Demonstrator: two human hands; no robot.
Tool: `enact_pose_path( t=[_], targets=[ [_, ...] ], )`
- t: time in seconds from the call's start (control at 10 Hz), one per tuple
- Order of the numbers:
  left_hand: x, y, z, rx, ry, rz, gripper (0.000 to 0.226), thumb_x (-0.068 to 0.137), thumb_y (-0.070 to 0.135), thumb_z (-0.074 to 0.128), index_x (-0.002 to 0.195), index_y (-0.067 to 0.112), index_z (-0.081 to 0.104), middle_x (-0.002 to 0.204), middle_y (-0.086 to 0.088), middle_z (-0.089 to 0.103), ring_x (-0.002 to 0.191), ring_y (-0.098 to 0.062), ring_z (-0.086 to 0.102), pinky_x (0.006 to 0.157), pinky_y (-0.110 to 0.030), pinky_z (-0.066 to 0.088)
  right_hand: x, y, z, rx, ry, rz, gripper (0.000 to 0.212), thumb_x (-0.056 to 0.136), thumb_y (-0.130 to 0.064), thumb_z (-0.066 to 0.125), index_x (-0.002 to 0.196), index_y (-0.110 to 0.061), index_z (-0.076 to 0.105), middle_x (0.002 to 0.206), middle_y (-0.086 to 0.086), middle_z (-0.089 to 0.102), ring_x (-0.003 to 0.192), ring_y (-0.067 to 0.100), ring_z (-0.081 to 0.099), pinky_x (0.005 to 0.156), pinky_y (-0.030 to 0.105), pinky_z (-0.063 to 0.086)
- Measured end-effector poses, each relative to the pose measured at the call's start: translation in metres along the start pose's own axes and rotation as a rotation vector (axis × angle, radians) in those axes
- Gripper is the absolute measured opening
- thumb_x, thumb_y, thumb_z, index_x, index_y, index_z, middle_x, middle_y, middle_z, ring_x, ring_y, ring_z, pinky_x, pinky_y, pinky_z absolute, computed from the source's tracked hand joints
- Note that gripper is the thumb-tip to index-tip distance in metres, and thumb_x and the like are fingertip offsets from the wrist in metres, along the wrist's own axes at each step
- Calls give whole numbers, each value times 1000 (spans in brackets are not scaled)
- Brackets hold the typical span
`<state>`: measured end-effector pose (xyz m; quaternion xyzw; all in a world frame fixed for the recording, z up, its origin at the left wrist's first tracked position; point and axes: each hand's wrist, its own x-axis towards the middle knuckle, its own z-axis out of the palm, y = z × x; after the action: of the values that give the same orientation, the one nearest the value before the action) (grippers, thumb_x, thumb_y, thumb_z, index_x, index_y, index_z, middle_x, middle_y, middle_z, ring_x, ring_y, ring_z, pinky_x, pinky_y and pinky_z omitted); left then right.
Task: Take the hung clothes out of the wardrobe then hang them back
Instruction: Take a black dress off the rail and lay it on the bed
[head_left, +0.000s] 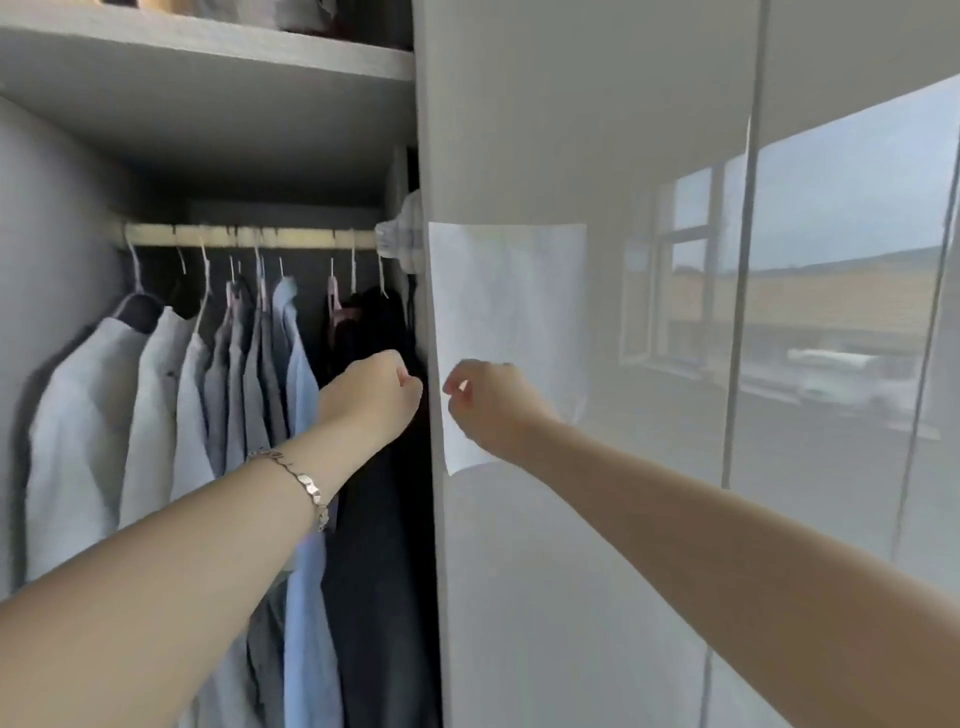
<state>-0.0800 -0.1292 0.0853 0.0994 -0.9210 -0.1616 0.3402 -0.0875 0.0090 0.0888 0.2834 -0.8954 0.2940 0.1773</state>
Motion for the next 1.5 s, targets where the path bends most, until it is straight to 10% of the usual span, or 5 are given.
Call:
enact_pose_path(
  t=[0.3, 0.6, 0.9, 1.2, 1.5],
  targets=[
    [90, -78, -18, 192, 122, -269, 14, 93, 18, 40, 89, 13, 52, 88, -5, 53, 83, -28, 51, 67, -29, 36, 149, -67, 67, -157, -136, -96, 46, 93, -9, 45, 138, -1, 34, 140, 17, 31, 128, 31, 35, 104, 36, 36],
    [128, -117, -41, 278, 63, -234, 13, 89, 21, 43, 91, 18, 56, 99, -5, 62, 94, -27, 58, 81, -35, 50, 235, -85, 122, -236, -113, -3, 36, 97, -10, 39, 132, -7, 48, 136, 12, 46, 127, 30, 39, 97, 33, 38],
    [150, -136, -55, 268, 79, -143, 24, 93, 20, 40, 110, 15, 56, 119, -13, 60, 102, -29, 58, 72, -31, 43, 260, -104, 131, 632, -167, 313, 39, 102, -15, 32, 135, 4, 40, 139, 17, 47, 128, 29, 46, 92, 29, 41],
    [154, -142, -54, 113, 214, -37, 17, 94, 21, 41, 99, 17, 57, 95, -2, 61, 84, -24, 56, 63, -30, 41, 211, -117, 95, 553, 31, 140, 31, 100, -21, 38, 116, -1, 55, 105, 15, 61, 93, 26, 54, 77, 27, 41],
    [87, -104, -59, 100, -28, -48, 14, 84, 17, 43, 73, 20, 52, 81, -4, 61, 84, -28, 60, 75, -33, 48, 96, -89, 50, 350, -79, 121, 29, 94, -15, 44, 66, -18, 39, 67, -3, 39, 56, 8, 34, 49, 17, 29]
  ],
)
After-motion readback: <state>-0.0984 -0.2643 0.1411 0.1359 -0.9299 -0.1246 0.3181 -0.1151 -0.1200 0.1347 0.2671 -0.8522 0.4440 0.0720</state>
